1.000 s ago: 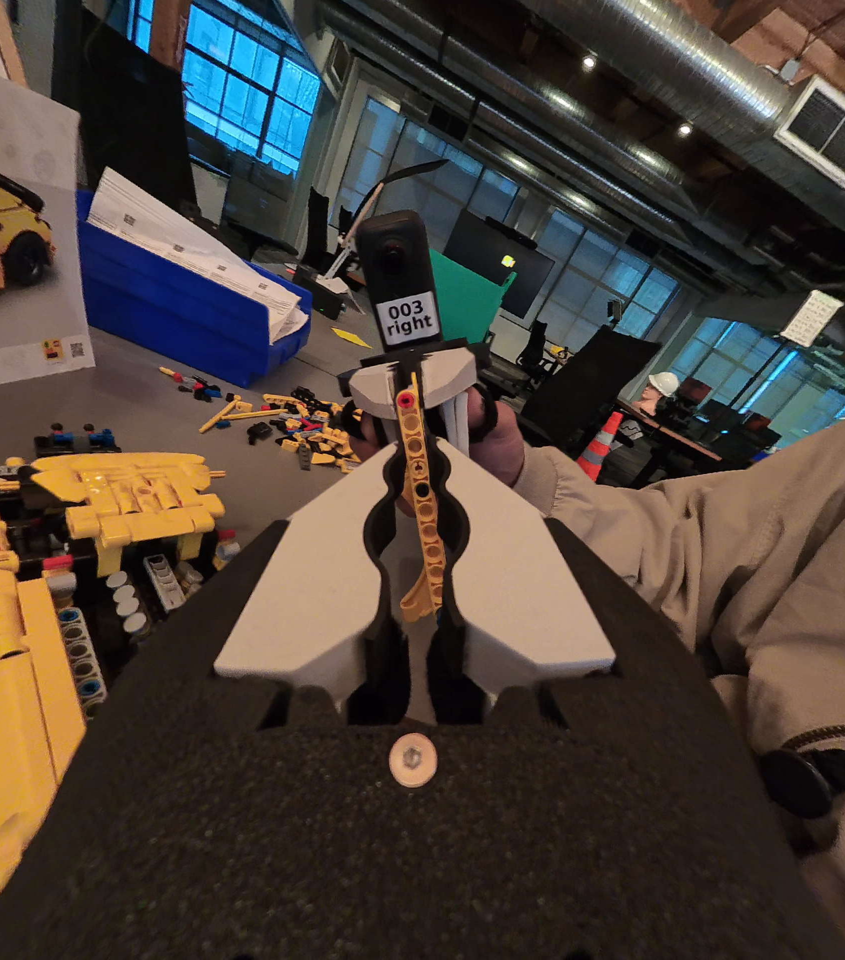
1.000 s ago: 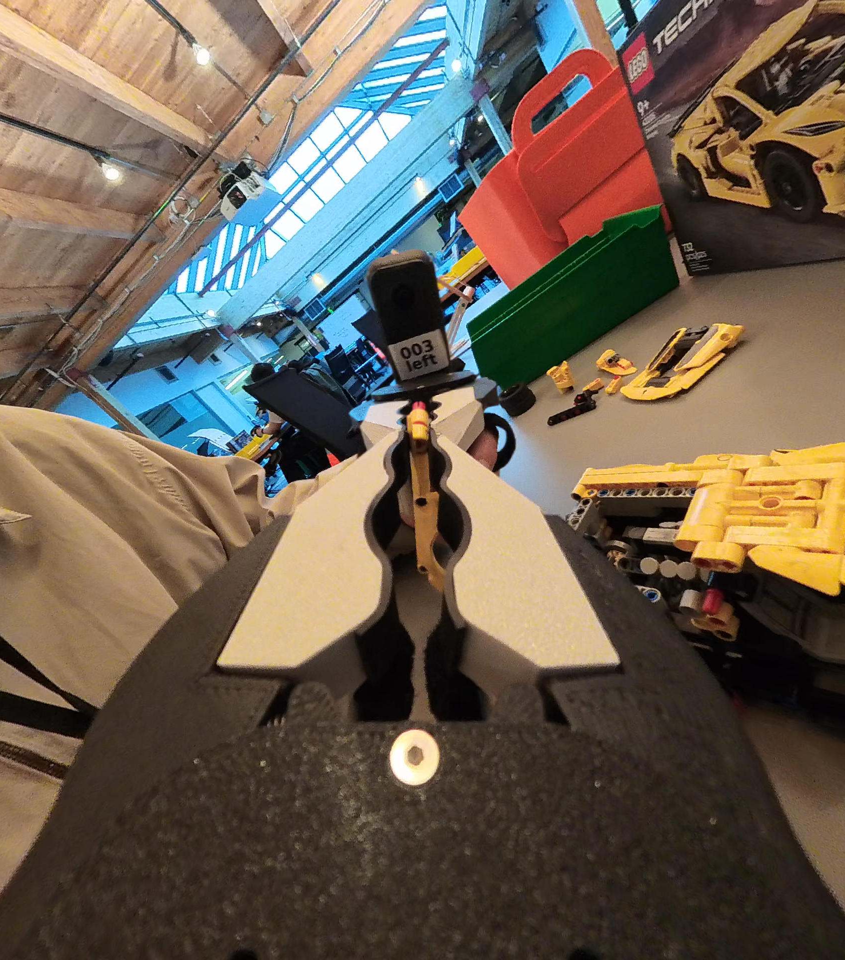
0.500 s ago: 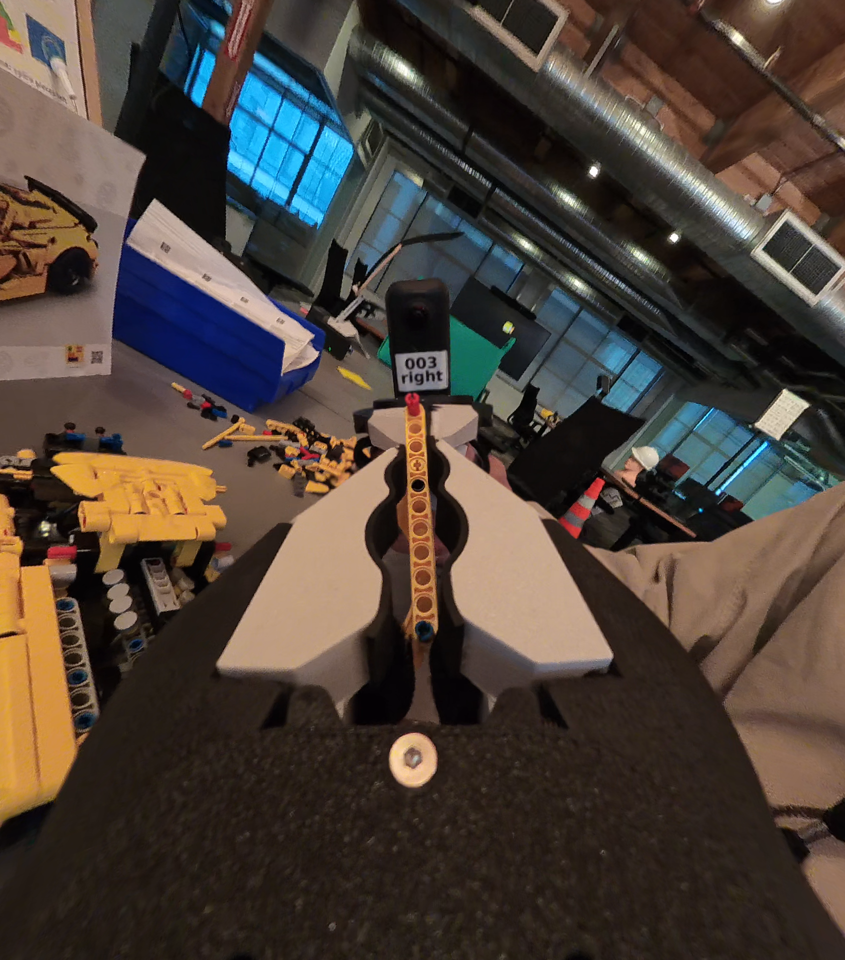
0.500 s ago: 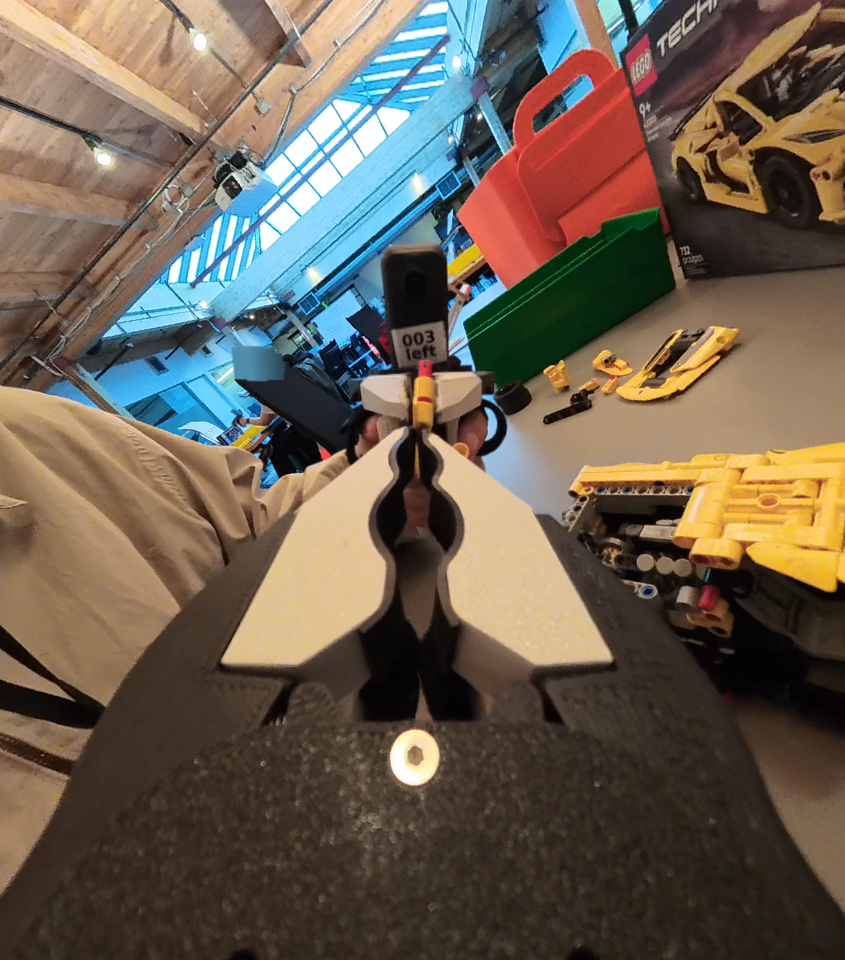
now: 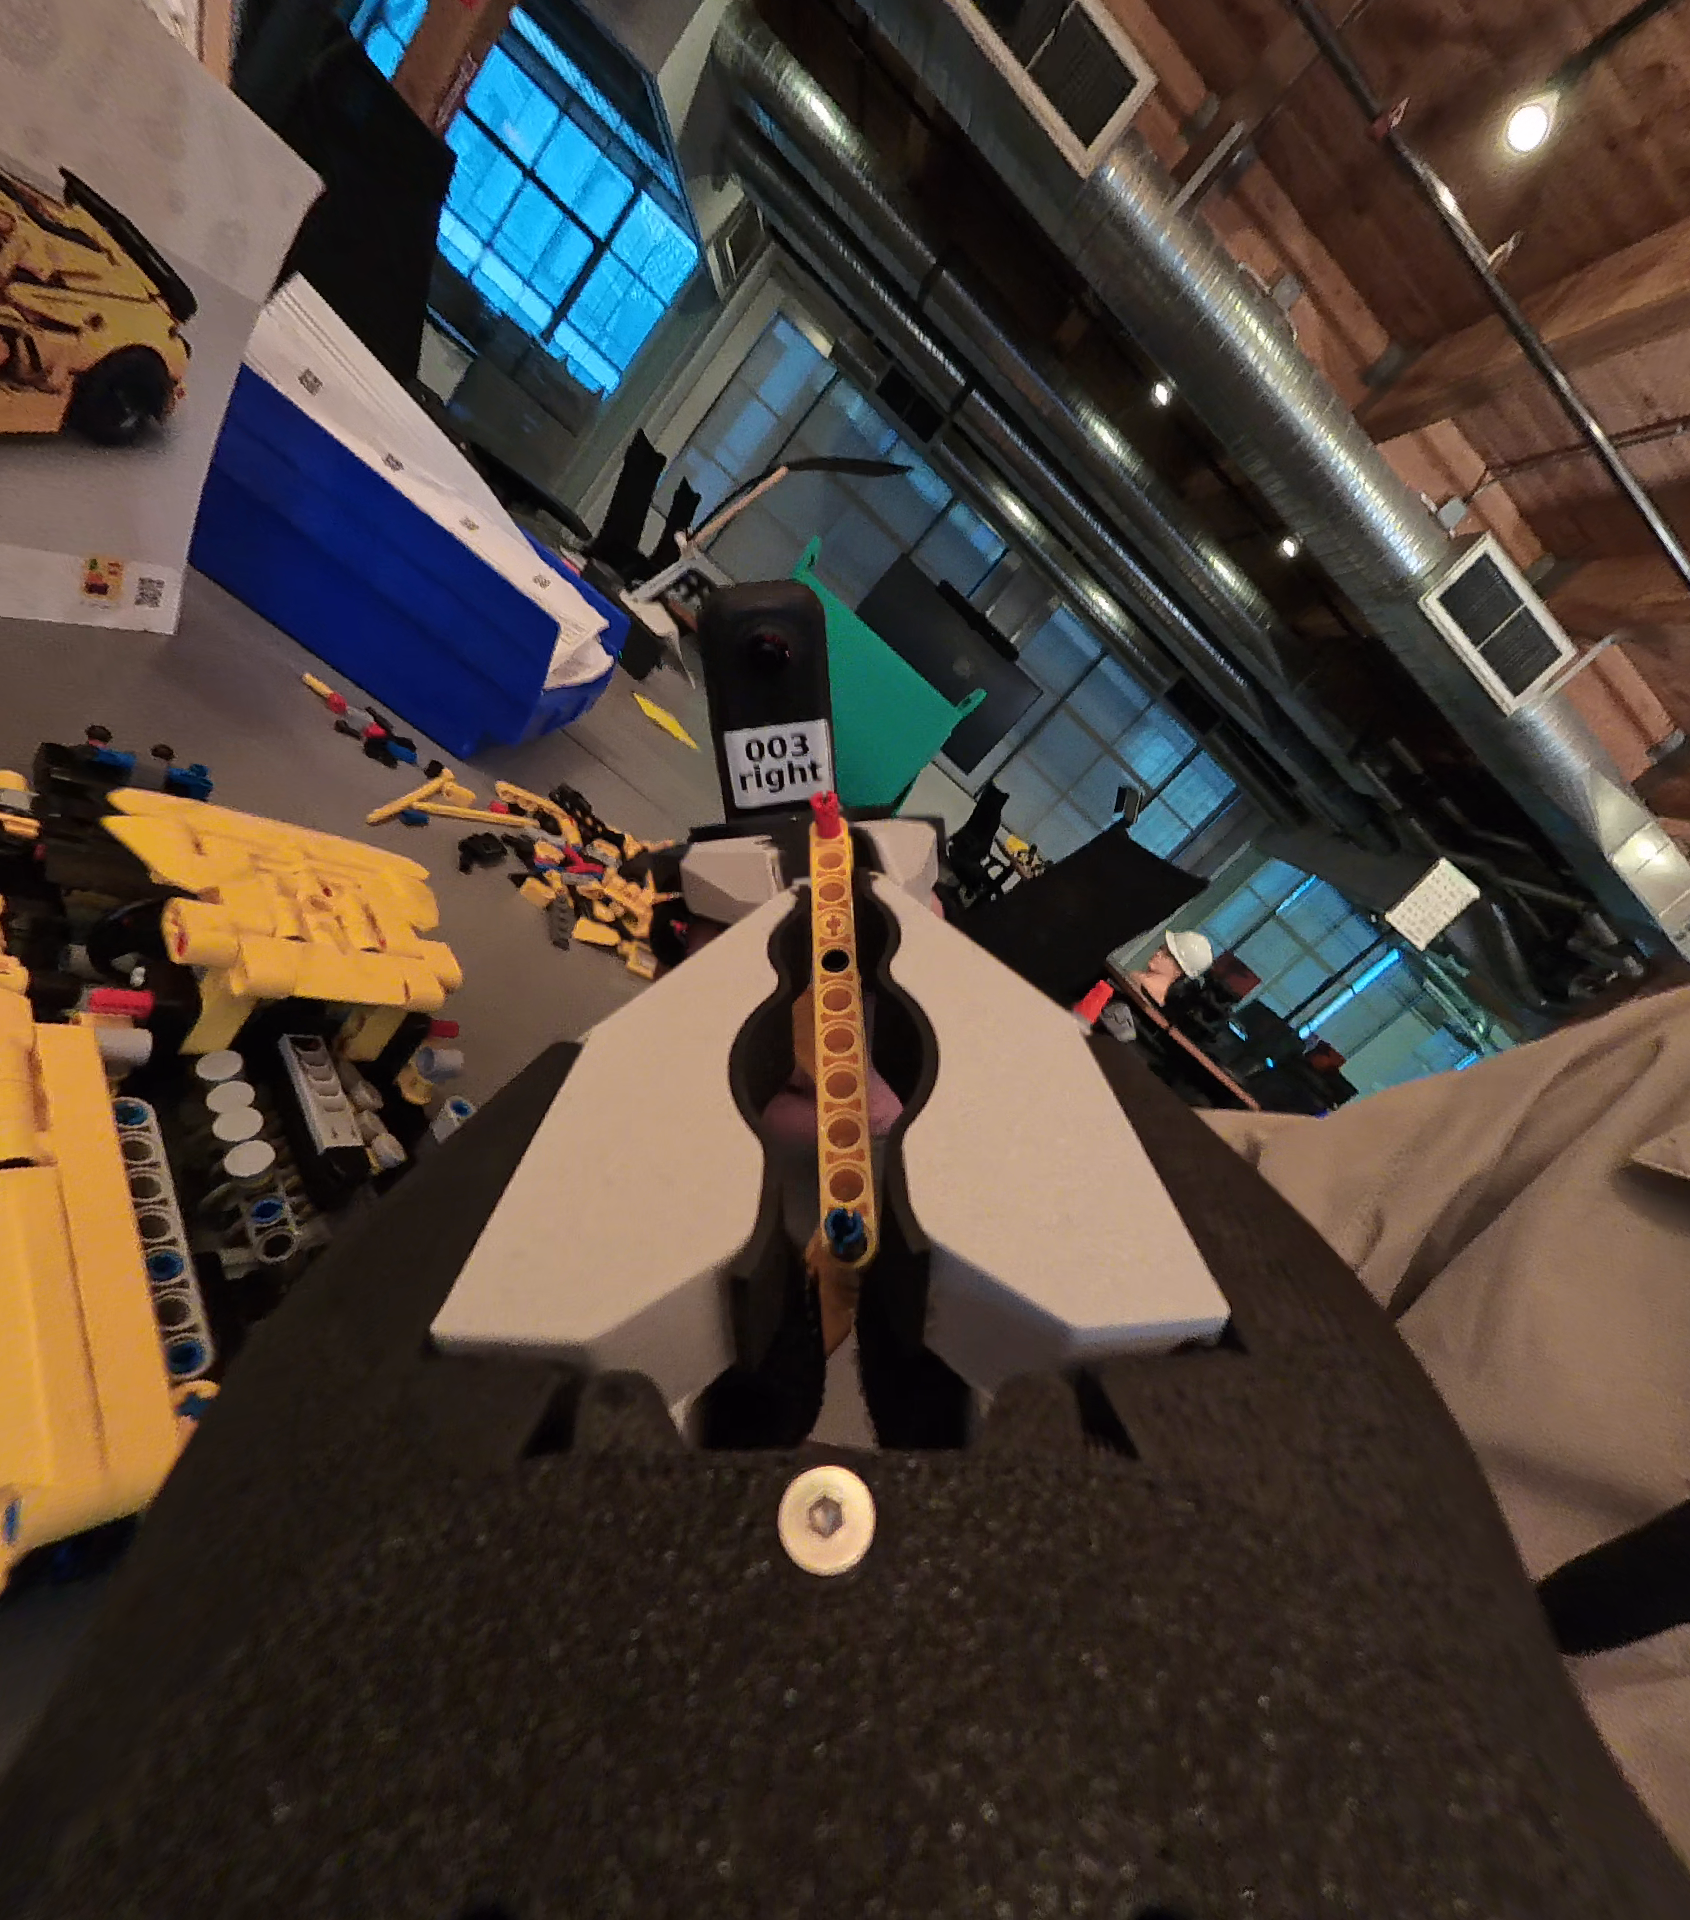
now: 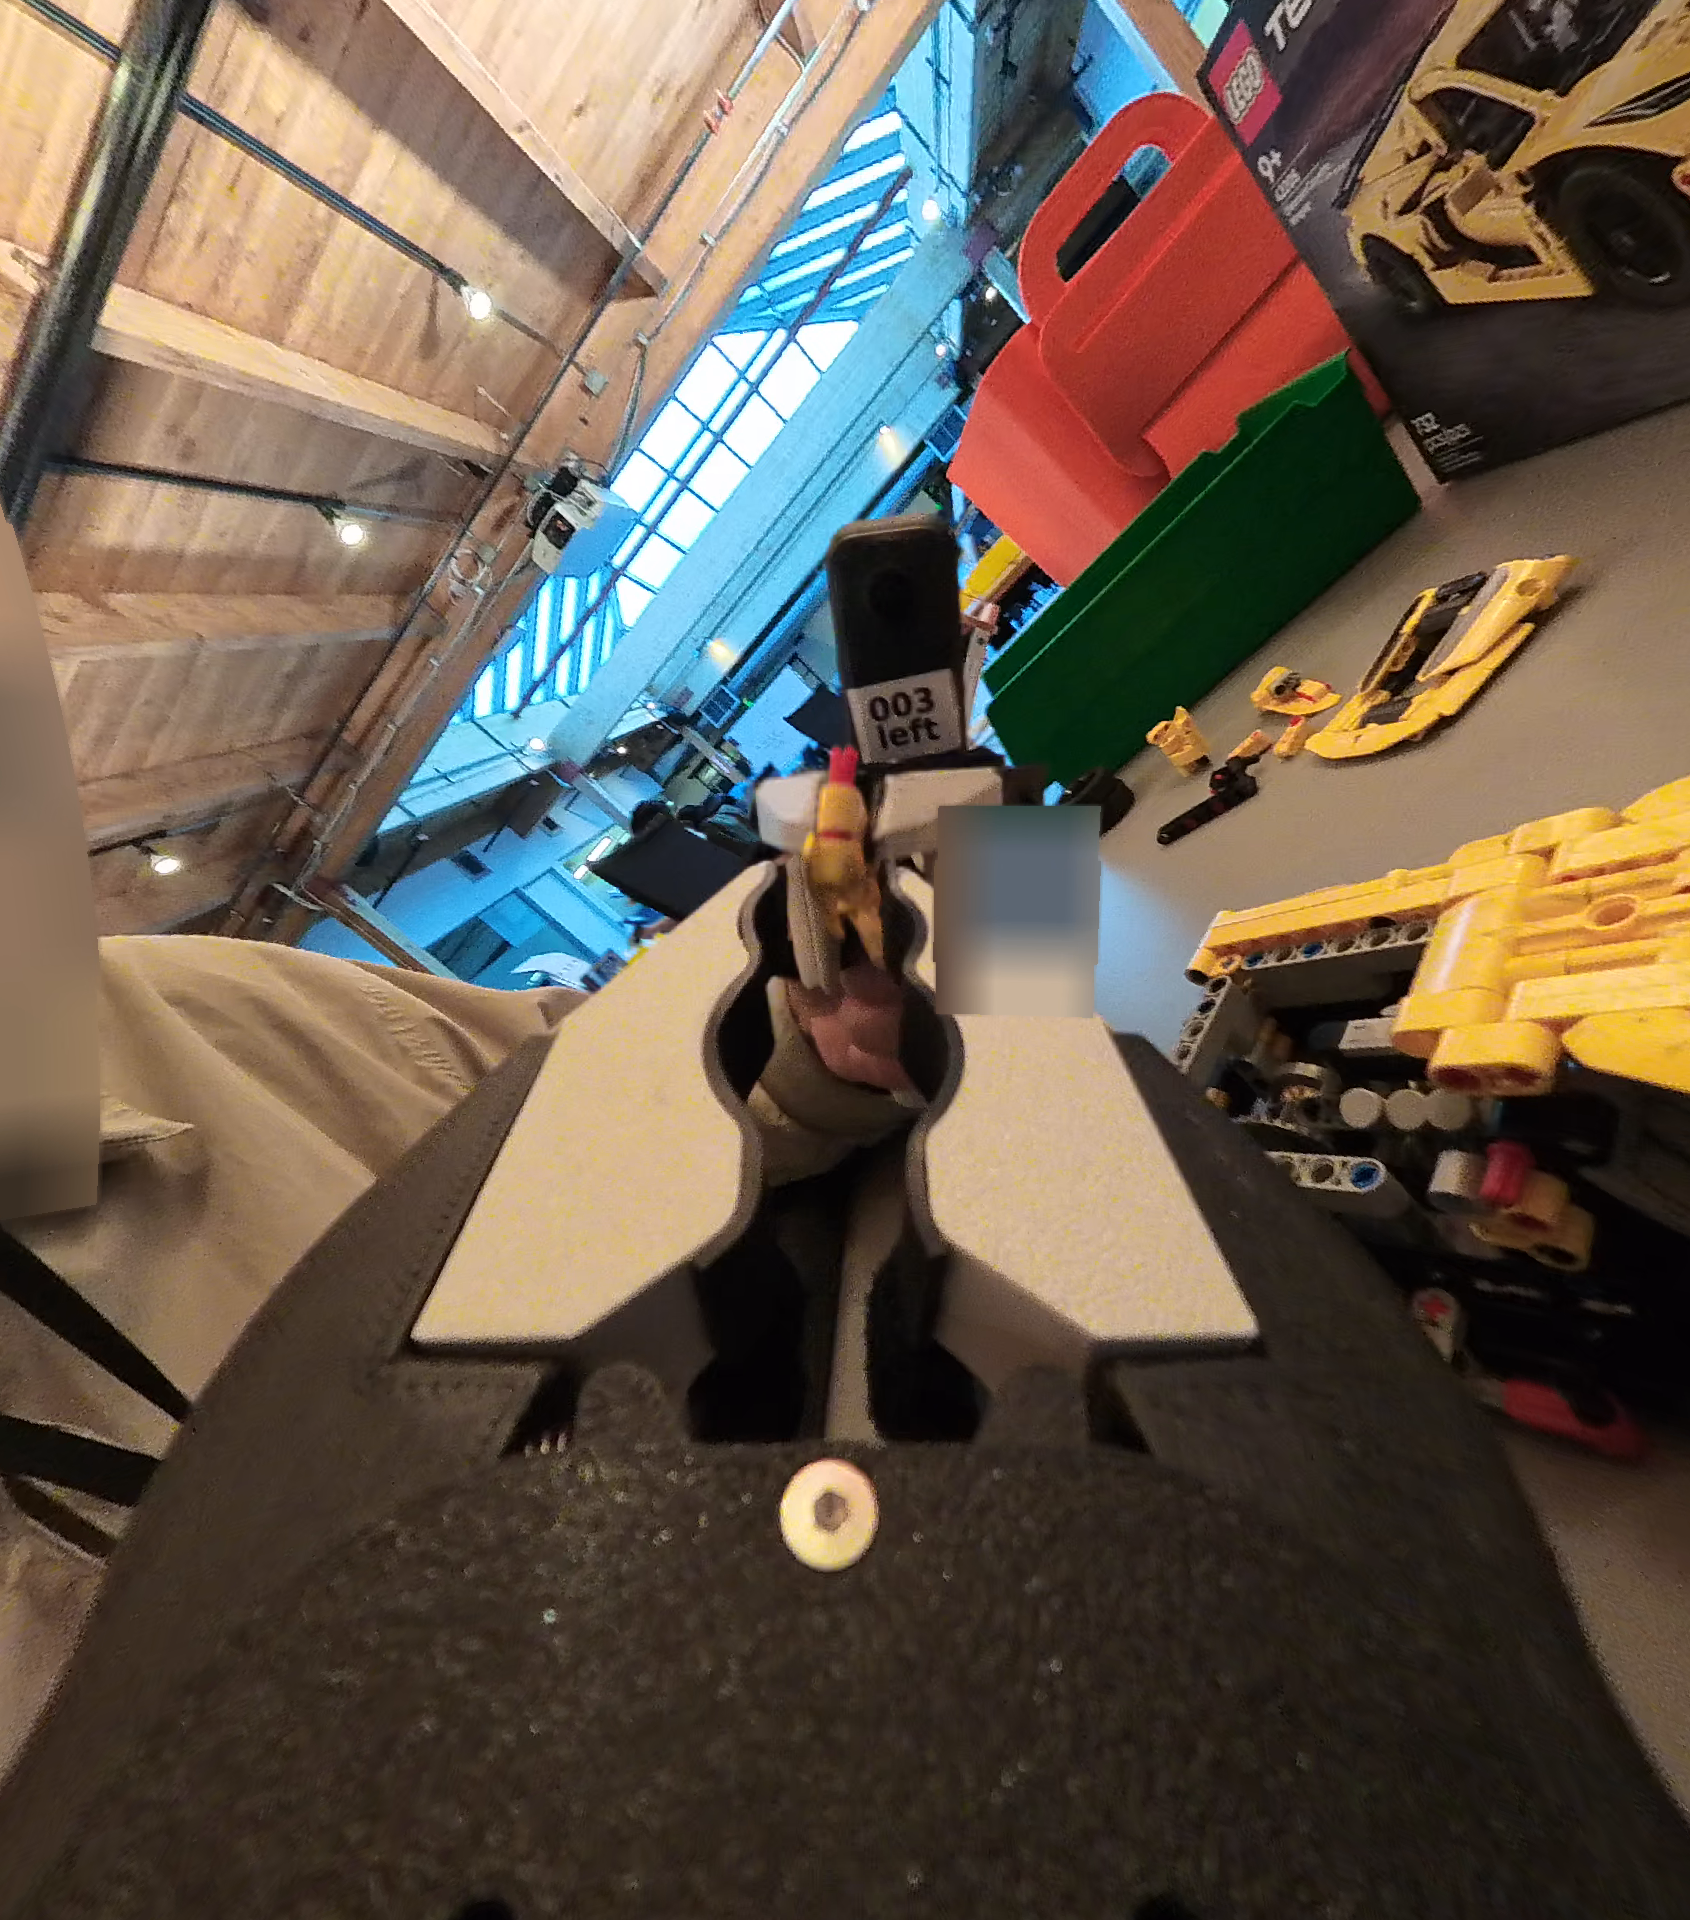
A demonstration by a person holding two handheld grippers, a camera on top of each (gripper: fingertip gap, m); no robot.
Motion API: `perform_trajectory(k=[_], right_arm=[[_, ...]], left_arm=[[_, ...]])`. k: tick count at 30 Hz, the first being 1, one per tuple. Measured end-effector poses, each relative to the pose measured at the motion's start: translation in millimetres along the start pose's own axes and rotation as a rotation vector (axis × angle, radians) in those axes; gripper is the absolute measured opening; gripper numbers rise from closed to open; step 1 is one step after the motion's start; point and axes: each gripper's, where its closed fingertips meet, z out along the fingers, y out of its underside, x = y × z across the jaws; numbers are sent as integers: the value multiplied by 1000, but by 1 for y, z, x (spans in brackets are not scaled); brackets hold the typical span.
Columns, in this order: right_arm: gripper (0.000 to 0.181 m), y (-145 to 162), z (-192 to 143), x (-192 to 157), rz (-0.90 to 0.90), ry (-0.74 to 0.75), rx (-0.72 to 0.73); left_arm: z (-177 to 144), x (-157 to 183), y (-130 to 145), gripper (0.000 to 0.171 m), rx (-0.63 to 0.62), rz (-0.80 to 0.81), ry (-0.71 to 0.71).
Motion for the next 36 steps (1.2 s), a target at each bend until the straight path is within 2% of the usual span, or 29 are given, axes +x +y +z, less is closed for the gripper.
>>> perform_trajectory(k=[5, 7, 9, 13, 15, 17, 20, 23, 27, 29, 34, 36], right_arm=[[6, -3, -4, 0, 20, 10, 1], [6, -15, -11, -2, 41, -2, 73], [6, -23, -17, -6, -16, 5, 113], [5, -41, -26, -16, -258, 82, 199], [5, -39, -26, -24, -312, 69, 173], [5, -39, -26, -27, -348, 81, 162], [6, -36, -26, -26, -373, 100, 123], [11, -35, -28, -17, -374, 153, 106], [37, -41, -32, -8, -369, 217, 138], [44, -41, -34, -7, -333, 226, 129], [60, -16, -18, 9, -199, 216, 24], [56, -9, -11, 15, -98, 192, 18]], left_arm=[[4, 2, 5, 8, -33, -19, 16], [0, -1, -1, 18, -17, 27, -10], [-5, -1, -6, 25, -5, 50, -11], [-5, 10, -6, 19, 1, 53, 67], [-3, 13, -4, 6, -6, 99, 65], [-3, 16, -4, 6, -4, 160, 53], [-4, 20, -5, 5, -4, 340, -3], [-6, 16, -3, 6, -54, 636, -127], [-11, 6, -8, 6, -106, 1016, -329], [-14, 1, -12, 6, -109, 1174, -419], [-10, -13, -3, 6, -190, 1459, -540], [-7, -15, -1, 6, -203, 1545, -572]])
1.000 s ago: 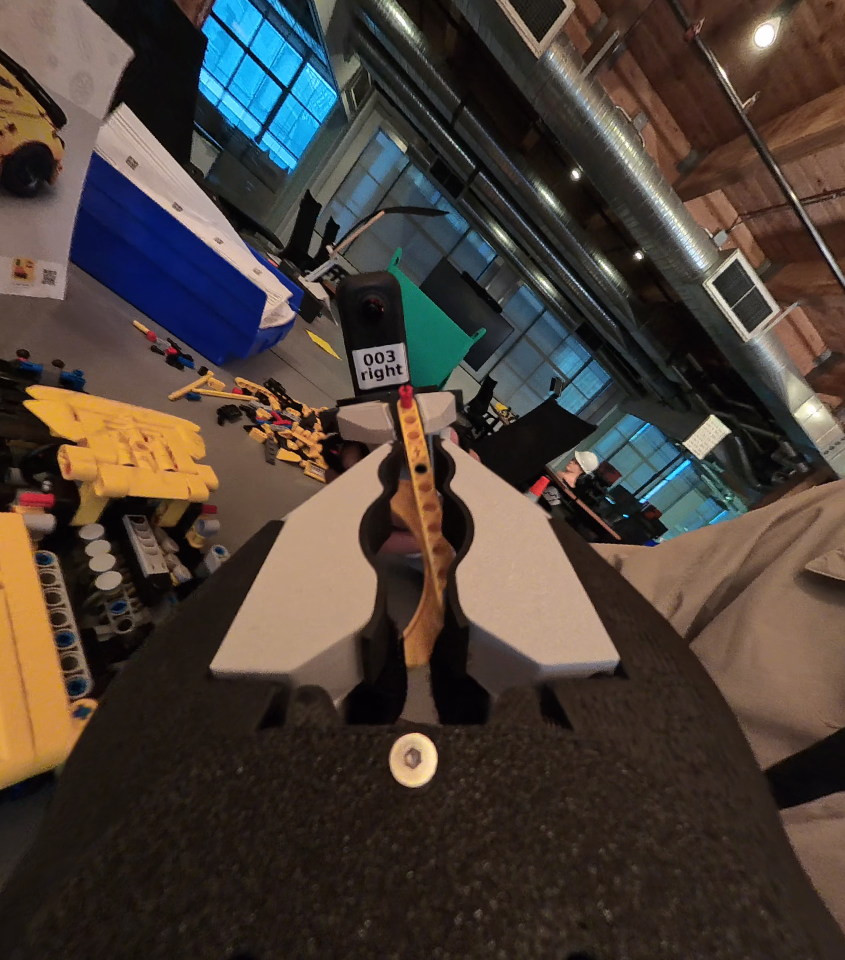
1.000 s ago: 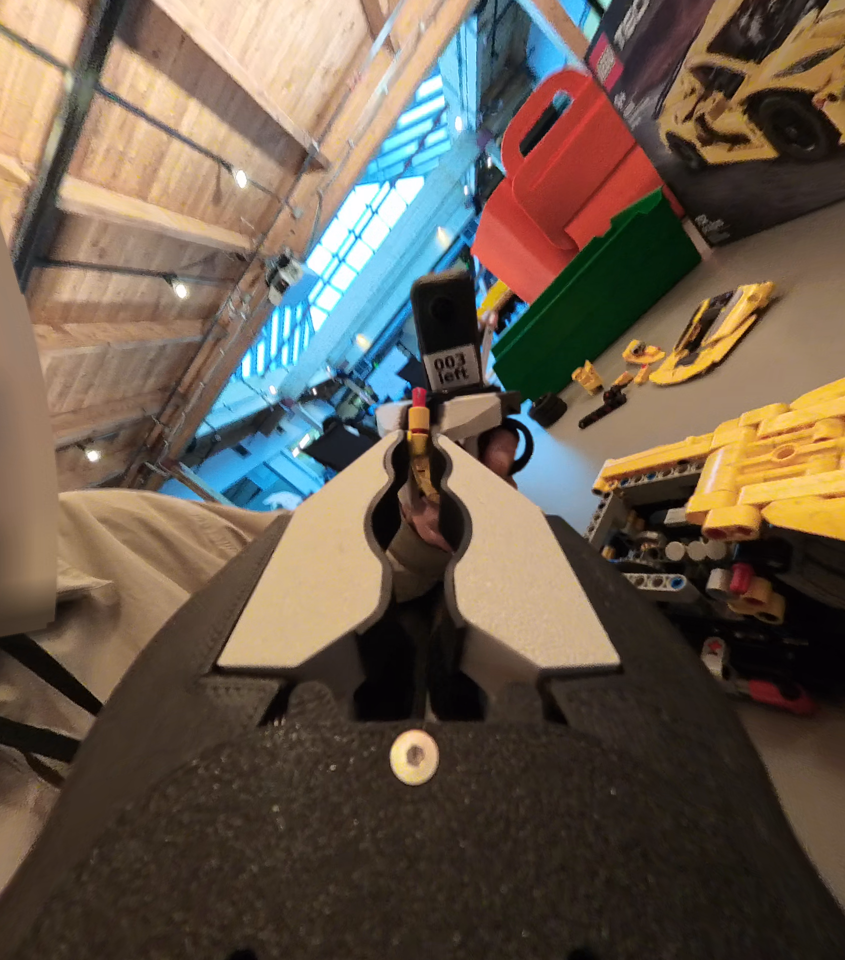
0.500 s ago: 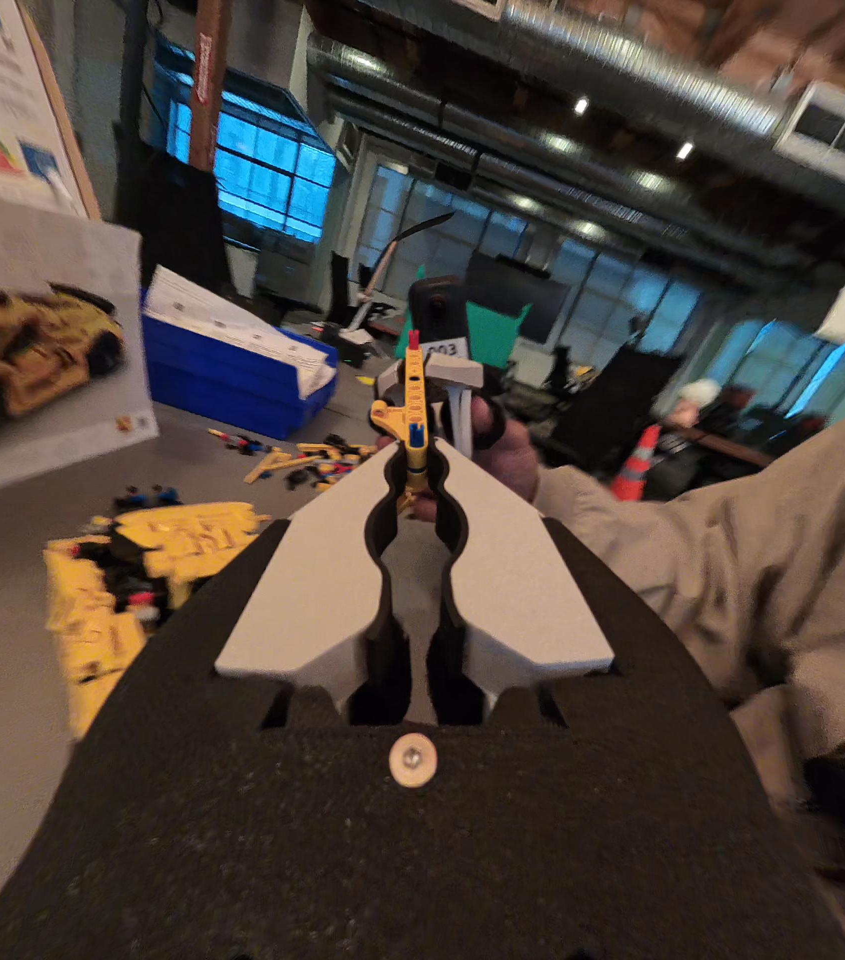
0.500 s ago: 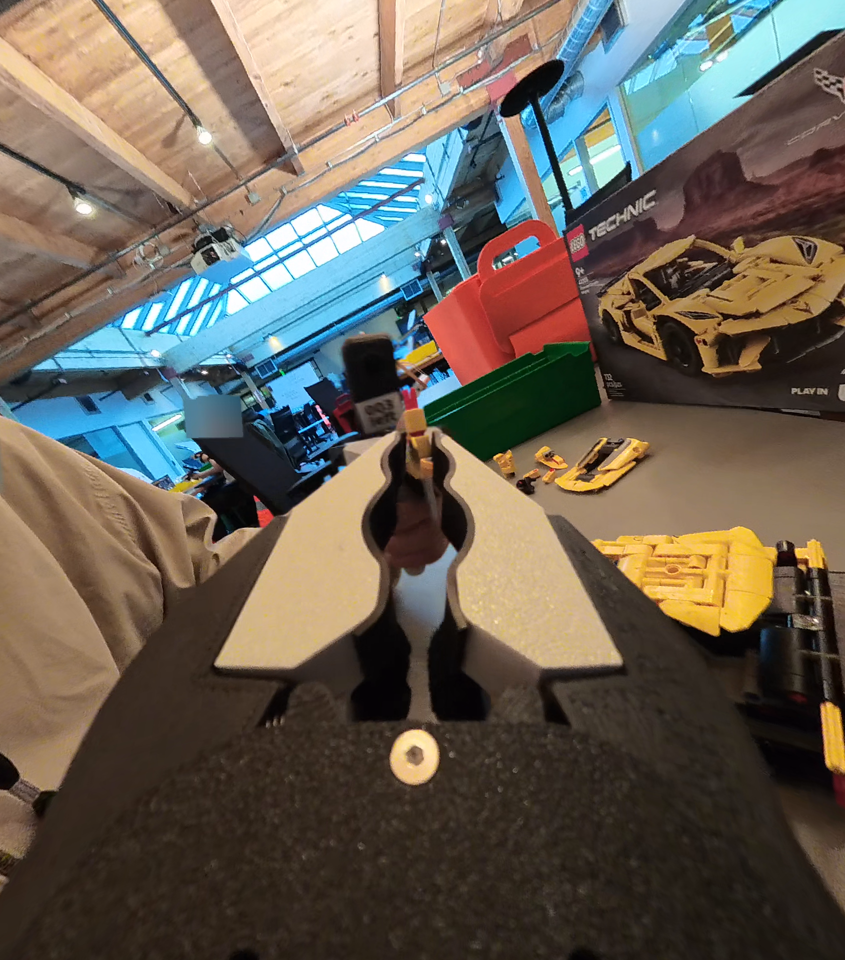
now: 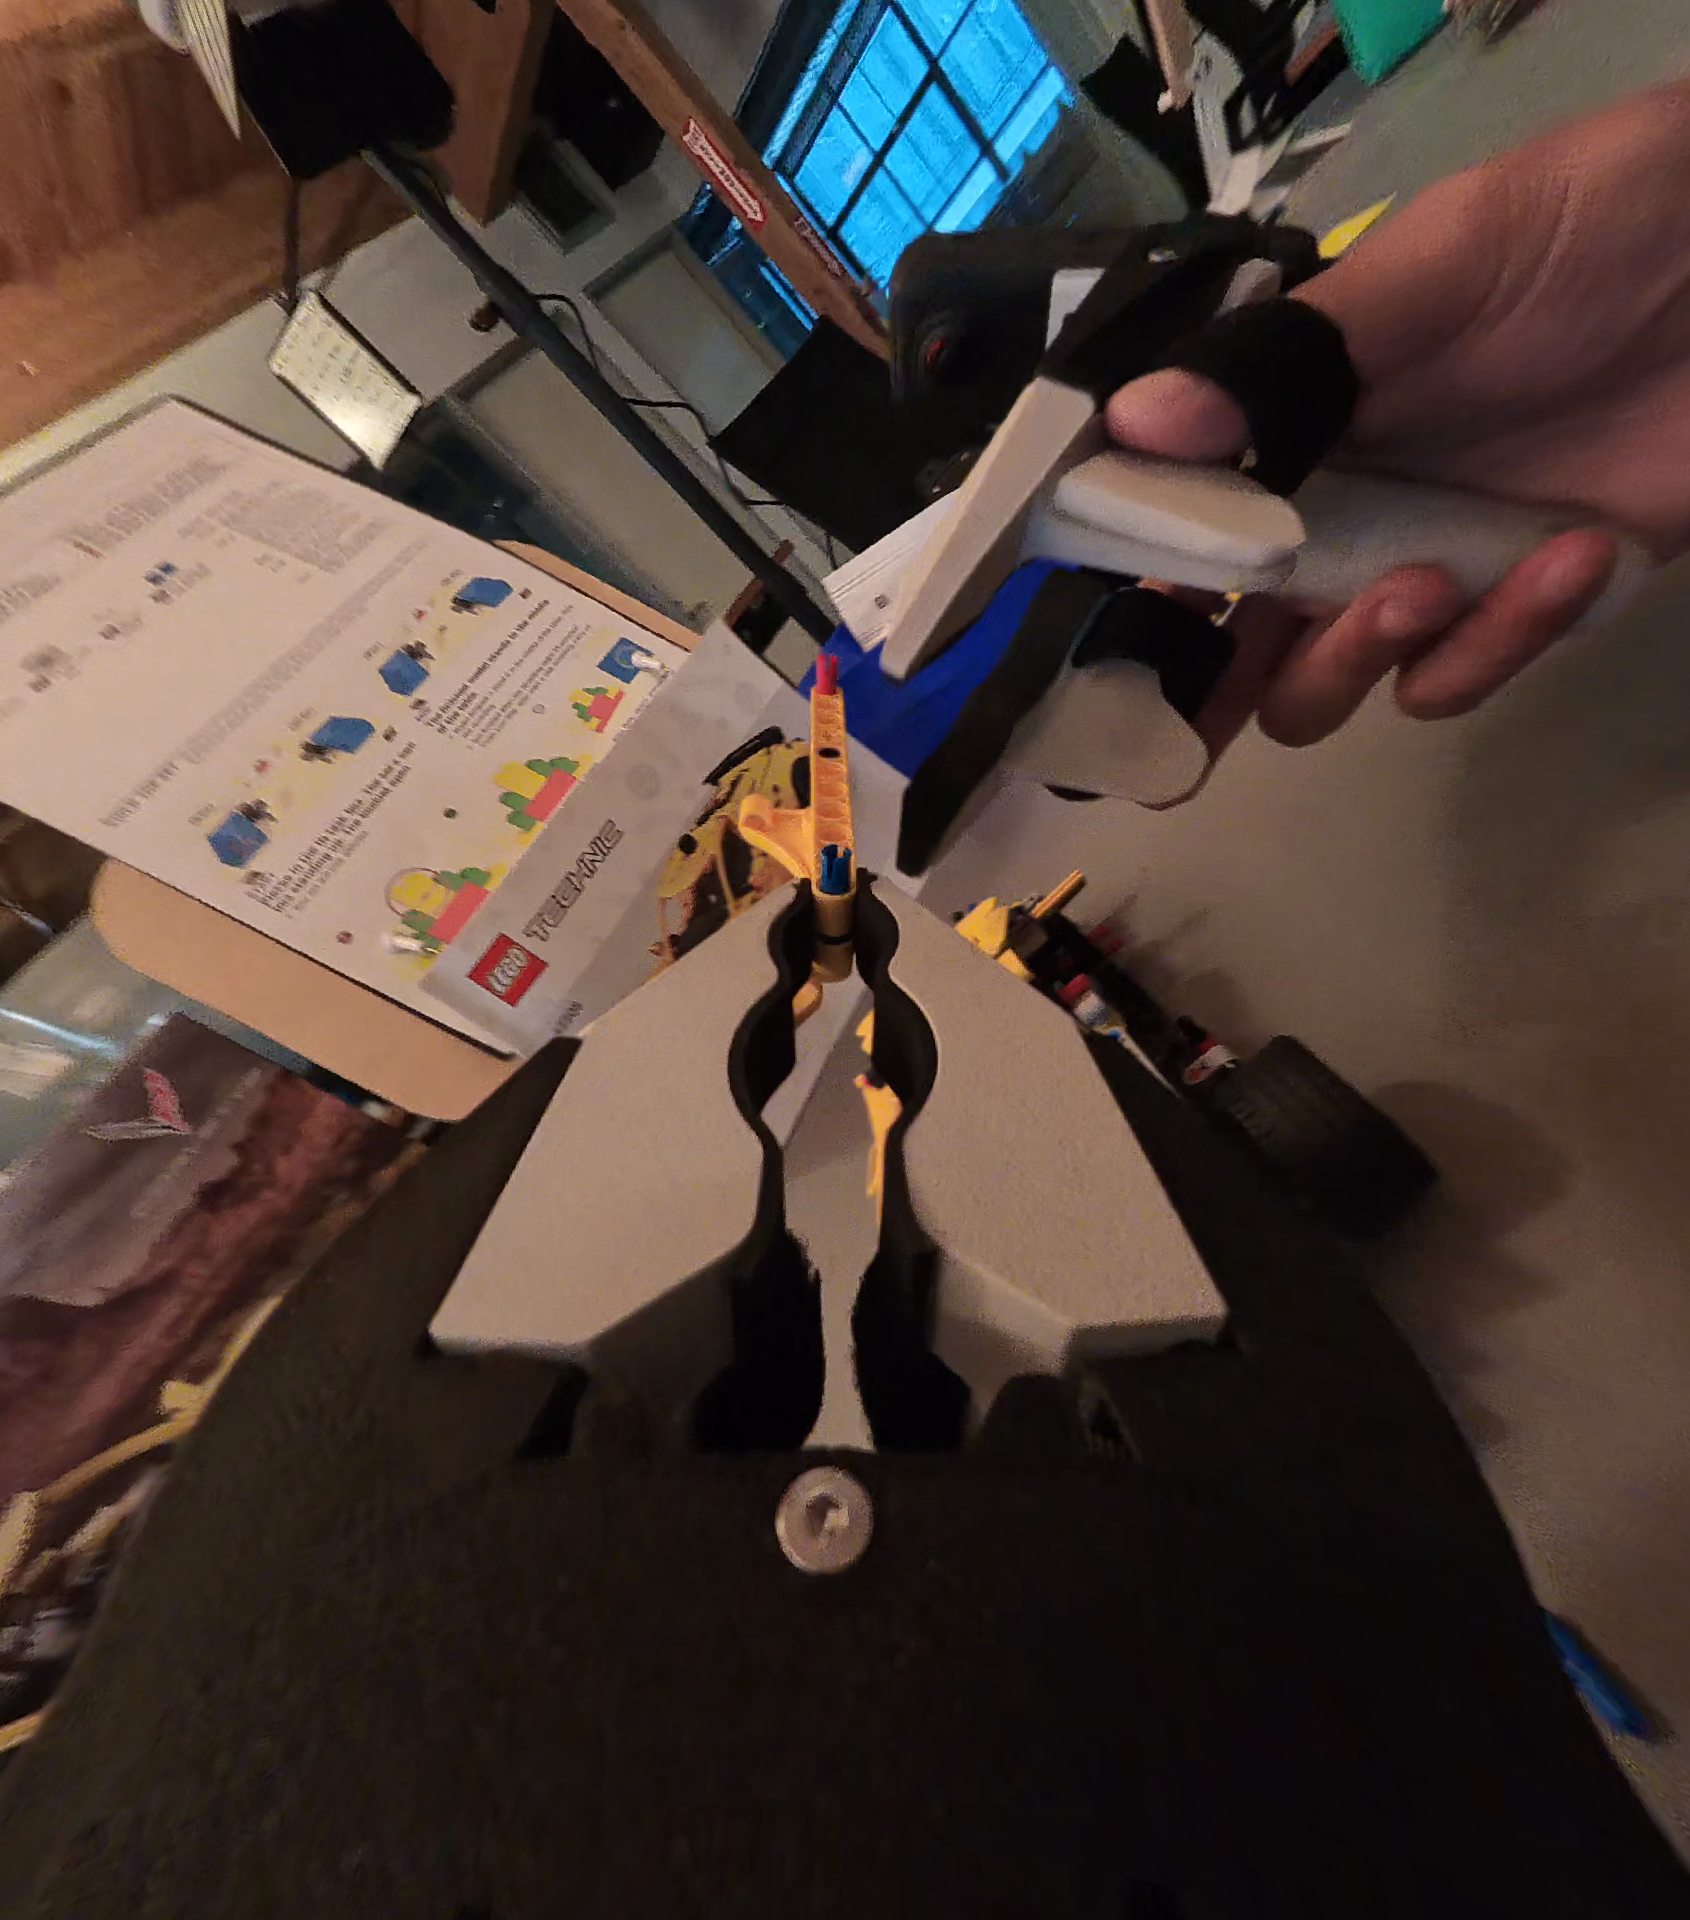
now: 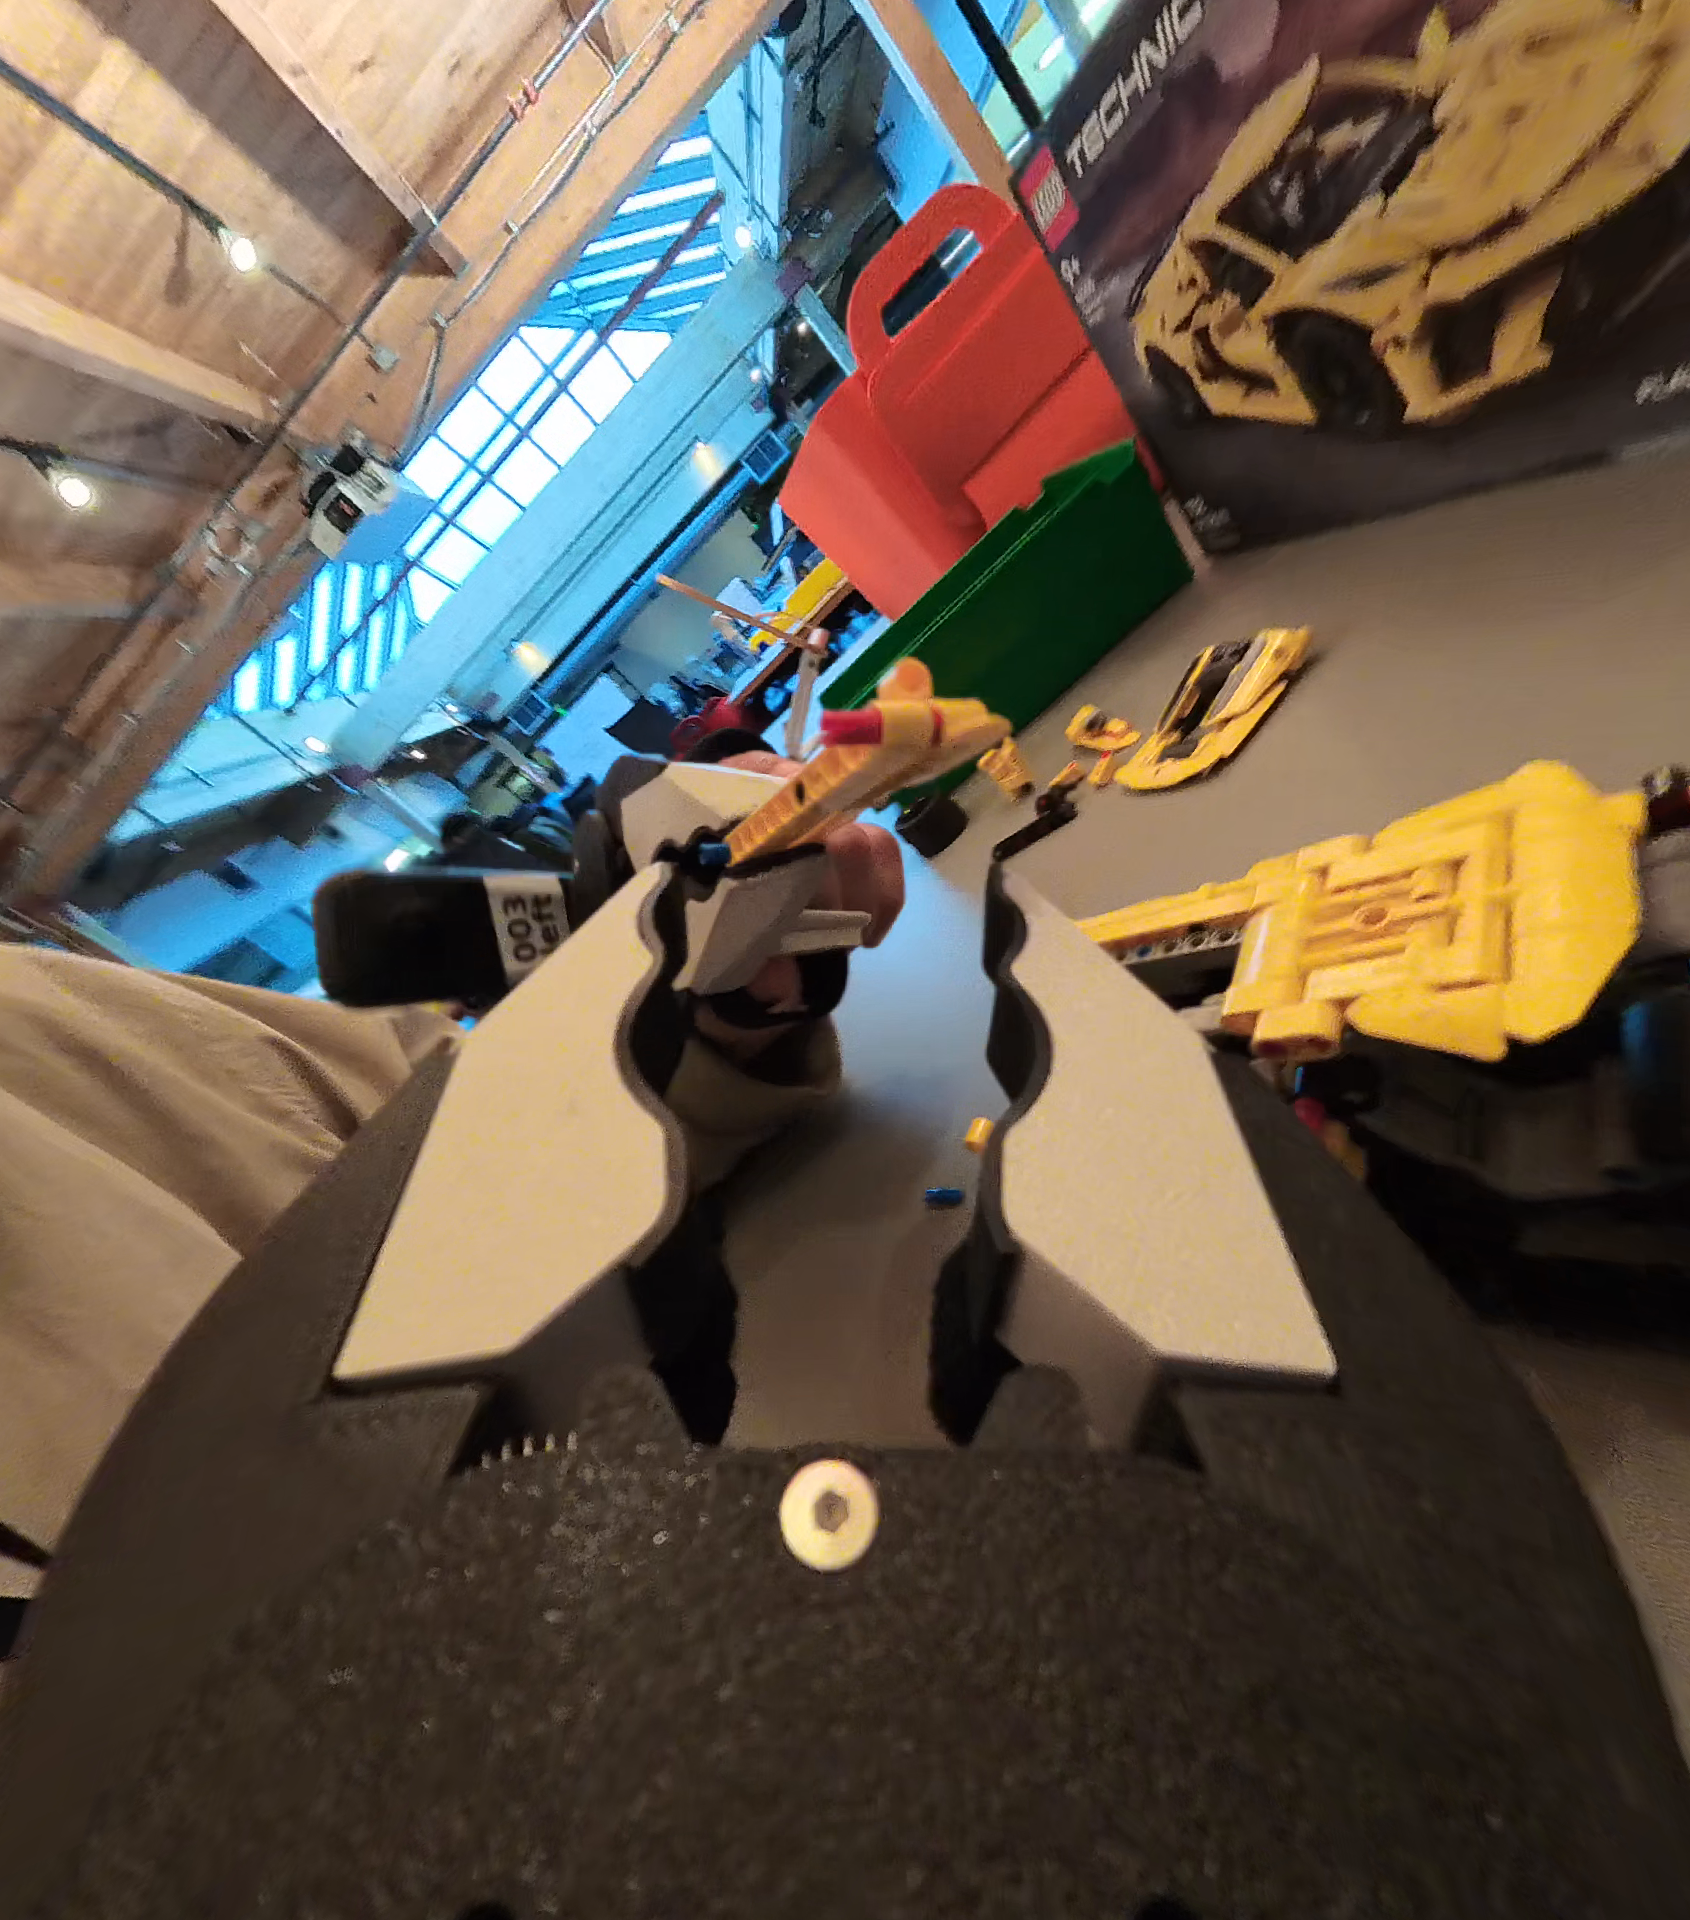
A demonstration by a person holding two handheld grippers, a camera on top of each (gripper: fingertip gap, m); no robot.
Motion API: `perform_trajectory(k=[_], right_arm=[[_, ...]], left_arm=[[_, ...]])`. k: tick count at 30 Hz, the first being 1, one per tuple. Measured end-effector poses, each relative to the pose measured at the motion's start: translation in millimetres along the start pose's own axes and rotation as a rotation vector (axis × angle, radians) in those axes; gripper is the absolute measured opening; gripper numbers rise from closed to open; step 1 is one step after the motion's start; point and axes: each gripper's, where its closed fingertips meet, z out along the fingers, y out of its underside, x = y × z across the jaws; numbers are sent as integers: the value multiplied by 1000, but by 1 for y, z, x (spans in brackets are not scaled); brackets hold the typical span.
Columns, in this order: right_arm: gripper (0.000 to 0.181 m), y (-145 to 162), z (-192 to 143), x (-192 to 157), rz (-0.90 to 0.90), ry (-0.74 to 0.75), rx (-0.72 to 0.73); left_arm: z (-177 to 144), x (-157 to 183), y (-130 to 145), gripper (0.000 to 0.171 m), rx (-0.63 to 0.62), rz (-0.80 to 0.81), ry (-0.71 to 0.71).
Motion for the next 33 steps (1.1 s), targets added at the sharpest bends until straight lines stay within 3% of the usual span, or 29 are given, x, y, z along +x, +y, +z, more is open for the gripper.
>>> perform_trajectory(k=[6, 7, 9, 11, 14, 17, 19, 21, 24, 27, 29, 31, 33], right_arm=[[36, -8, 2, -2, 238, -137, 112], [21, -6, 1, 1, 262, -131, 104], [14, -3, -2, 6, 244, -89, 74], [13, -6, -6, 10, 149, -19, 67], [6, -26, -25, 18, -40, 130, 143], [6, -37, -34, 5, -142, 112, 176], [6, -37, -33, -2, -163, 94, 181], [6, -33, -28, -2, -173, 99, 151], [6, -21, -20, 4, -226, 178, 61], [6, -9, -10, 6, -296, 231, -21], [6, -1, -5, 9, -336, 268, -75], [6, 6, -3, 11, -379, 295, -135], [7, 10, -3, 14, -412, 312, -169]], left_arm=[[10, 17, 2, 5, -74, 494, -115], [12, 19, 1, 6, -81, 556, -136], [15, 20, 4, 6, -126, 583, -158], [17, 22, 5, 8, -153, 498, -143], [12, 24, -6, 16, -96, 285, -83], [7, 14, -27, 20, 18, -192, 2], [11, 7, -24, 25, 15, -579, 86], [11, 5, -21, 29, 32, -763, 167], [10, -3, -4, 29, -36, -637, 86], [13, 10, 6, 29, -143, -463, 86], [15, 17, 10, 25, -186, -420, 90], [16, 23, 16, 5, -221, -412, 113], [15, 27, 18, 4, -230, -421, 145]])
